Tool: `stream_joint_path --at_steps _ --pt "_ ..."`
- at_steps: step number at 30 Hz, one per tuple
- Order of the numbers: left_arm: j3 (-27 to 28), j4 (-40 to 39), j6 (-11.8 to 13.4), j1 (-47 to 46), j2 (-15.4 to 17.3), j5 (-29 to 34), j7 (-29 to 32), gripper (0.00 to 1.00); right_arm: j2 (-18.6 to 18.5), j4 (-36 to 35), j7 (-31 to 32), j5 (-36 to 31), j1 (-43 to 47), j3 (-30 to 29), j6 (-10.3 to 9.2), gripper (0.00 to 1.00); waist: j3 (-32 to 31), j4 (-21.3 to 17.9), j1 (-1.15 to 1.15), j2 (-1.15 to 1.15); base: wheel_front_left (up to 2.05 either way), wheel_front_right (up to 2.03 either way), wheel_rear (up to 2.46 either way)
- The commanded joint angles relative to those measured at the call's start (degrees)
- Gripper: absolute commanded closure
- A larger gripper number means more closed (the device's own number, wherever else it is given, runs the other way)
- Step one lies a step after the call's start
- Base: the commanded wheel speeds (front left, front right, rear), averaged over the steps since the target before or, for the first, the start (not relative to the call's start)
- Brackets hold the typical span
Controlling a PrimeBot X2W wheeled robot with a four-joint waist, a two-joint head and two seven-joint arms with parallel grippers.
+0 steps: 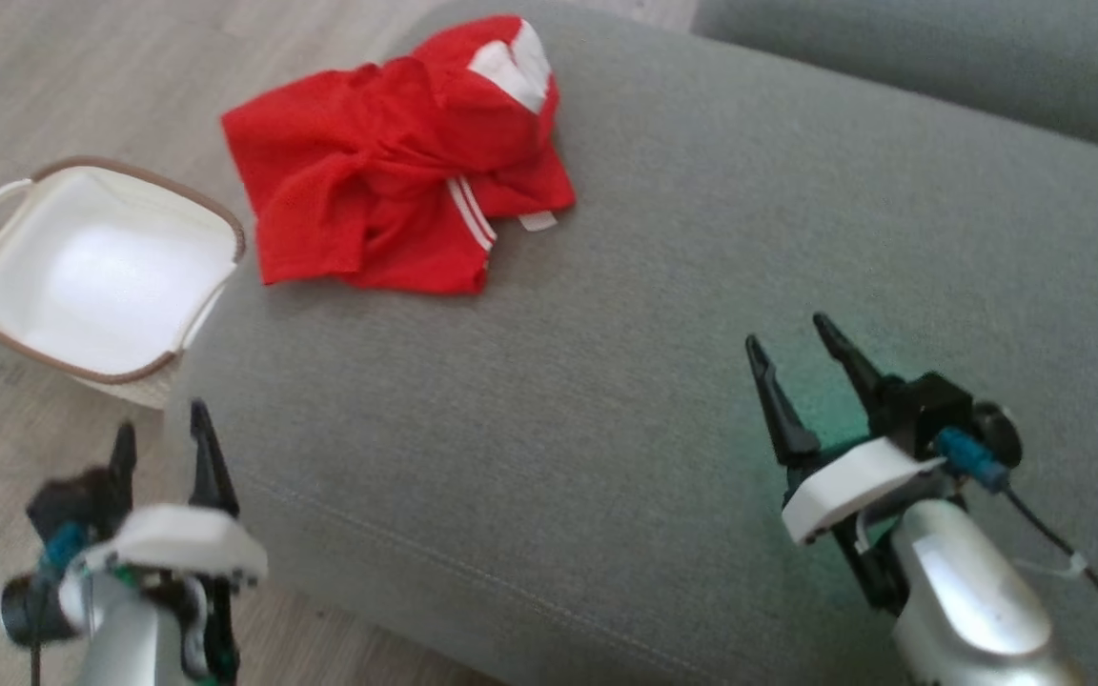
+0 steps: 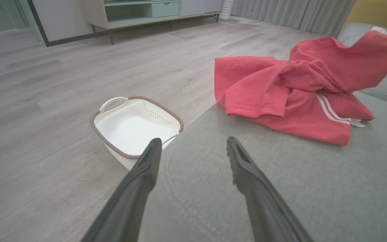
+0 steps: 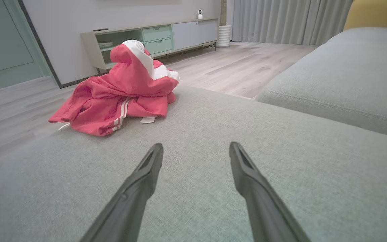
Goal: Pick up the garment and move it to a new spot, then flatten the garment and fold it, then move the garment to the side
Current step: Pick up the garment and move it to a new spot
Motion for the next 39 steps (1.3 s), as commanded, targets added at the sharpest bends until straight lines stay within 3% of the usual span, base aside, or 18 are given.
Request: stream_joint_path --at_steps 1,6,12,23,31,39 --pt "2.4 -1.3 -0.3 -3.2 0.9 0.0 -0.7 0.00 -0.4 -2.0 -0.6 0.3 -2.2 1.4 0.42 0.00 2.6 -2.5 0.00 0.00 0.00 0.00 0.00" --pt "4.0 0.3 -2.1 -9.9 1.3 1.1 -0.7 0.00 -2.1 -4.0 -0.6 0.7 -4.5 3.9 0.42 0.00 6.8 -6.4 0.00 0.00 0.00 0.00 0.00" --pt "4.5 3.5 -4.9 -18.0 4.3 3.1 -0.7 0.00 -3.3 -6.3 -0.6 1.5 -7.2 6.1 0.42 0.00 10.4 -11.0 0.00 0.00 0.00 0.00 0.00" --pt "-0.3 8.4 -8.7 -32.9 8.9 6.0 -0.7 0.00 -4.4 -8.1 -0.6 2.4 -9.1 6.5 0.42 0.00 14.6 -15.7 0.00 0.00 0.00 0.00 0.00" --pt "-4.6 13.9 -9.7 -38.4 11.1 4.1 -0.7 0.00 -3.9 -7.4 -0.6 3.1 -9.2 5.9 0.42 0.00 15.4 -18.3 0.00 0.00 0.00 0.00 0.00" --pt "-8.1 24.1 -9.7 -42.0 12.6 3.6 0.0 0.00 -3.2 -6.7 -0.6 3.5 -9.1 5.9 0.42 0.00 15.5 -20.3 0.00 0.00 0.00 0.00 0.00"
